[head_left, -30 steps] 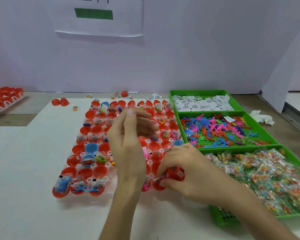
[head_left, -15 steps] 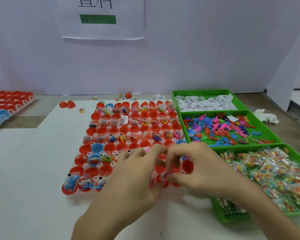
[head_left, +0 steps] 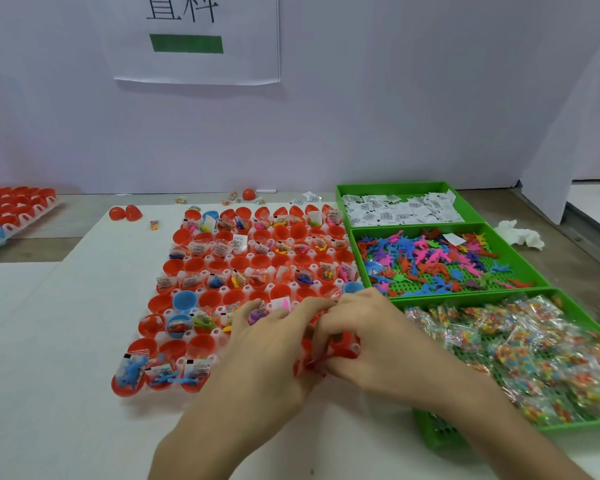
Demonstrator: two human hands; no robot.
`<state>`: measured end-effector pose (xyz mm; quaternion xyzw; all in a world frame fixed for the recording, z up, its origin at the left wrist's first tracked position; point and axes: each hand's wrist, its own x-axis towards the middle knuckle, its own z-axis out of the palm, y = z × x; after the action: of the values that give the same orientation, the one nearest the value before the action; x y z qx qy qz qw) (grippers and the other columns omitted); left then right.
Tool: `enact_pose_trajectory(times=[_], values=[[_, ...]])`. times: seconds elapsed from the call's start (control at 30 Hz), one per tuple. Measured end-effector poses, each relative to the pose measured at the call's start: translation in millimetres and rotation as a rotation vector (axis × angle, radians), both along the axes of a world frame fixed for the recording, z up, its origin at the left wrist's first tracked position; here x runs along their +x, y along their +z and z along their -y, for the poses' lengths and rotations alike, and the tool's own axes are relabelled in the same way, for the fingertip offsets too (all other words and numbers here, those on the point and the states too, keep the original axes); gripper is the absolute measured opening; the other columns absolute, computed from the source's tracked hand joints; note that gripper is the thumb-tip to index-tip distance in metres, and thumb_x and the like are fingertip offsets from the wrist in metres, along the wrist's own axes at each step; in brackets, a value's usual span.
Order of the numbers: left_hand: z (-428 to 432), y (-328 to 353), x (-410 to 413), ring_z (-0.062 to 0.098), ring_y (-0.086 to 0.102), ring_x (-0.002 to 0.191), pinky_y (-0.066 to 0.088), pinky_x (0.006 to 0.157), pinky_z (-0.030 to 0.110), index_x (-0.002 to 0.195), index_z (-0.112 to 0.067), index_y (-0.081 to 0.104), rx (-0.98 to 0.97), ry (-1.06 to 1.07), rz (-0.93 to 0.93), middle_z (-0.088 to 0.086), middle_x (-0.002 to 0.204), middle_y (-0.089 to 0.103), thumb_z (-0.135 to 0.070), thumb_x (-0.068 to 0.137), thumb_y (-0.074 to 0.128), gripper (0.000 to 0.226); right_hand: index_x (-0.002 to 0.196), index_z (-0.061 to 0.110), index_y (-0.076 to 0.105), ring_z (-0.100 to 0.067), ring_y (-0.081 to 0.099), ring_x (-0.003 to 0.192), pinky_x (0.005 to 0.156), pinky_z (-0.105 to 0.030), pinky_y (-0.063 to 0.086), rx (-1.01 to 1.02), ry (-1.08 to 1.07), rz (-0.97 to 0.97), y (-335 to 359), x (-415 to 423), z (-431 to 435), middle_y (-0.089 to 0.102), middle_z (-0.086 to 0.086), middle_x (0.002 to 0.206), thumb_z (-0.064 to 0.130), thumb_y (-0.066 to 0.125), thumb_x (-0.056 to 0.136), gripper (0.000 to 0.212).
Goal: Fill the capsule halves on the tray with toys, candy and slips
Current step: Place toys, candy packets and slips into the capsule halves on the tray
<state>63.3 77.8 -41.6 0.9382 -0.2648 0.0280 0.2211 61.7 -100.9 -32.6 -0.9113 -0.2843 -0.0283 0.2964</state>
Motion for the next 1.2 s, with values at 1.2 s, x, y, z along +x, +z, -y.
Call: enact_pose_trajectory(times=[1.2], values=[[61.9, 41.8, -20.4, 0.005, 0.048, 0.112, 0.037, 0.094, 0.034, 0.118, -0.037, 0.064, -0.186, -0.176, 0.11, -0.022, 0.121, 0.061, -0.029, 0.093, 0.057, 0.027, 0.076, 0.03, 0.074, 0.0, 0.066, 0.072, 0.073, -0.017, 0.051, 0.437, -0.759, 0.104, 34.6, 63.3, 88.7, 0.073, 0.012, 0.073, 0.02, 0.075, 0.086, 0.014]])
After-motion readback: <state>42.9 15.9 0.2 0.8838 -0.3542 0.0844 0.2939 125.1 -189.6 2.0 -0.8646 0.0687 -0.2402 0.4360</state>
